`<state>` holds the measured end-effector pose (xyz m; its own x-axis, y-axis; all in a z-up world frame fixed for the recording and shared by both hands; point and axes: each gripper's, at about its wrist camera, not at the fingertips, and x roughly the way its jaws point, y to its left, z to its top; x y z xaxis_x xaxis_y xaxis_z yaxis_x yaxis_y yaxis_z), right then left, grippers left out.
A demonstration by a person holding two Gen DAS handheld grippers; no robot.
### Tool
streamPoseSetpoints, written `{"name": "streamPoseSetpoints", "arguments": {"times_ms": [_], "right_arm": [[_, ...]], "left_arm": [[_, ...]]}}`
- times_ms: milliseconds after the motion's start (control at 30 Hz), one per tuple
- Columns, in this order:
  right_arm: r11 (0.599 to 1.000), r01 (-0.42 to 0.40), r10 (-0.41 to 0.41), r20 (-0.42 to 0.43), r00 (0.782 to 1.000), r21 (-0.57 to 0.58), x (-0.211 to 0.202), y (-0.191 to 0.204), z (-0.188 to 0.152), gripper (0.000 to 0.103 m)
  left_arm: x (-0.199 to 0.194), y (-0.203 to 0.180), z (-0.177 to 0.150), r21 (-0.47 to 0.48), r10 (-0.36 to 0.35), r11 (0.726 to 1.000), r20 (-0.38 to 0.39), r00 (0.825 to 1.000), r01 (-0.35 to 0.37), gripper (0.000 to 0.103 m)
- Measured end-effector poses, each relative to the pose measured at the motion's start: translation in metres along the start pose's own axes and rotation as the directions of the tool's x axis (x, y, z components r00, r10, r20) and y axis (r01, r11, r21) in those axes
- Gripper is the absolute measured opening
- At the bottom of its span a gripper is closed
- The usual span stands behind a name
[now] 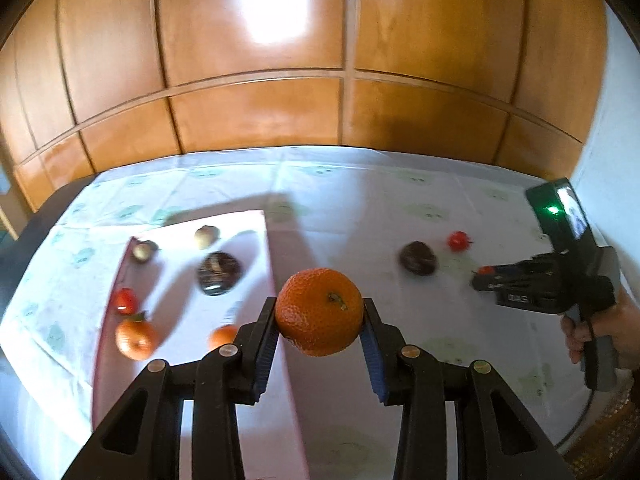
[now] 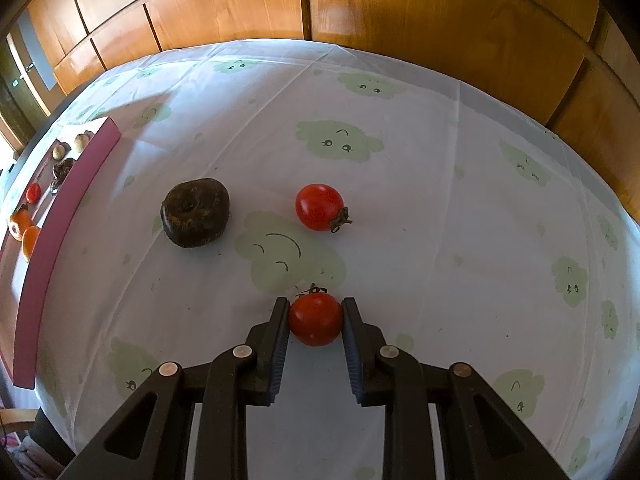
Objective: Organize fruits
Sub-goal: 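Carry the orange into the tray and open the left gripper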
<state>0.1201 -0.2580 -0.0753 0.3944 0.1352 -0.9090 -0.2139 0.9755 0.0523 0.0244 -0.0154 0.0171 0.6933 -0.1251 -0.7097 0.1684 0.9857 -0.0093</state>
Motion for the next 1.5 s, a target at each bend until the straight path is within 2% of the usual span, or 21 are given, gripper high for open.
{"name": "streamPoseSetpoints", "arguments": {"times_ms": [400,600,667,733,833,967,1067,1300,1433,1500], "right_arm": [[1.000,0.007,-0.007,0.007,1.000,-0.001,-0.001,0.003,-0.002,0.026],[1.000,0.015,-0.015,0.009,1.000,-0.005,-0.001,0.004,-0.003,0.026],[1.000,0.017,-0.017,0.010,1.000,-0.007,-0.002,0.005,-0.003,0.026],[1.000,0.017,-0.017,0.010,1.000,-0.006,-0.002,0.005,-0.003,0.026],[1.000,0.017,-0.017,0.010,1.000,-0.004,-0.002,0.006,-0.003,0.026],[1.000,0.018,-0.018,0.009,1.000,-0.004,-0.002,0.006,-0.003,0.026],[1.000,0.020,-0.020,0.009,1.000,-0.006,-0.002,0.006,-0.003,0.026],[1.000,0.021,-0.021,0.009,1.000,-0.007,-0.002,0.007,-0.003,0.026],[1.000,0.021,-0.021,0.009,1.000,-0.007,-0.002,0.007,-0.003,0.026],[1.000,0.021,-0.021,0.009,1.000,-0.007,-0.002,0.007,-0.003,0.026]], "left_arm": [[0.003,0.033,-0.011,-0.071,0.056,0.996,-0.024,0.998,-0.058,0.040],[0.006,0.039,-0.012,-0.091,0.054,0.994,-0.038,0.998,-0.058,0.040],[0.009,0.046,-0.012,-0.130,0.025,0.991,-0.055,0.998,-0.032,0.040],[0.011,0.055,-0.012,-0.184,-0.011,0.983,-0.077,0.997,-0.003,0.040],[0.016,0.076,-0.010,-0.255,-0.029,0.967,-0.096,0.995,0.004,0.040],[0.021,0.114,0.000,-0.384,-0.082,0.922,-0.094,0.992,0.040,0.040],[0.025,0.126,0.010,-0.362,-0.032,0.932,-0.082,0.996,0.000,0.040],[0.060,0.141,0.020,-0.352,0.001,0.935,-0.139,0.990,-0.050,0.040],[0.071,0.144,0.026,-0.335,0.012,0.941,-0.129,0.992,-0.055,0.040],[0.077,0.144,0.028,-0.327,0.038,0.941,-0.138,0.990,-0.082,0.040]]}}
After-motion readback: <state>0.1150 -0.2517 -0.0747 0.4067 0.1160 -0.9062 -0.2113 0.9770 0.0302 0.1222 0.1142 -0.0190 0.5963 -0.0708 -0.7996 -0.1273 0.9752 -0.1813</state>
